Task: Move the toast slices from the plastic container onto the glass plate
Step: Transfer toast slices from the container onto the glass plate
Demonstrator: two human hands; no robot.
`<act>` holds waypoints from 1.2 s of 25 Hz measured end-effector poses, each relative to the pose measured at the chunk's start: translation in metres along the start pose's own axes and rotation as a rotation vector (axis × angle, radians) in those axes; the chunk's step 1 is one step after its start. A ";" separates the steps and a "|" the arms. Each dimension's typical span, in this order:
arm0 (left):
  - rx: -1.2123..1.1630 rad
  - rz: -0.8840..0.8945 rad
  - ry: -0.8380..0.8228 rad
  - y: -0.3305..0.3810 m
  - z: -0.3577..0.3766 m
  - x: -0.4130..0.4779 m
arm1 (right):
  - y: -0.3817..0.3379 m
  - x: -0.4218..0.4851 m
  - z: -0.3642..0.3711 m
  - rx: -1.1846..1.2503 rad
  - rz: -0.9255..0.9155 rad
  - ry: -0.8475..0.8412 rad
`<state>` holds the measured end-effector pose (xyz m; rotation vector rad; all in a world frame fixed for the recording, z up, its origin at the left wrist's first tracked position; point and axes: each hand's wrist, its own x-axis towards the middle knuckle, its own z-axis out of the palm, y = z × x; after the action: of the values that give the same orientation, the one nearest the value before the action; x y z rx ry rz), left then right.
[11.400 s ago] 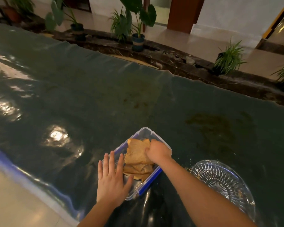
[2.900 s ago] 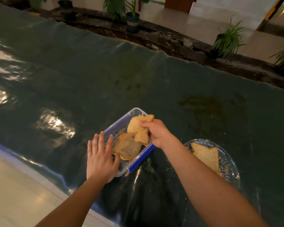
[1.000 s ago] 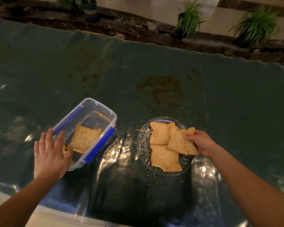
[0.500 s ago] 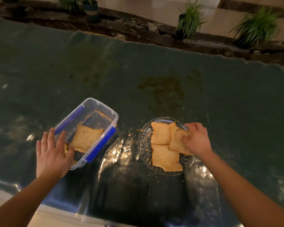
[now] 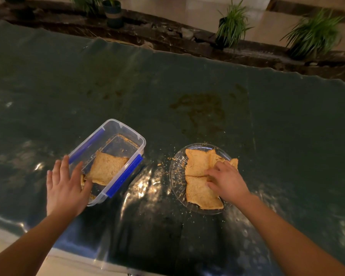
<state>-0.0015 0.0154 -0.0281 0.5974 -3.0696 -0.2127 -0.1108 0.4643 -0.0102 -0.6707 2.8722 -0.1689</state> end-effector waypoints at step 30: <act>-0.022 0.004 0.025 -0.004 0.002 0.000 | -0.015 -0.037 0.023 0.013 0.087 0.108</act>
<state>0.0002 0.0118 -0.0311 0.5882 -3.0396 -0.2366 -0.0673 0.4664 -0.0244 -0.5494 2.9939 -0.2174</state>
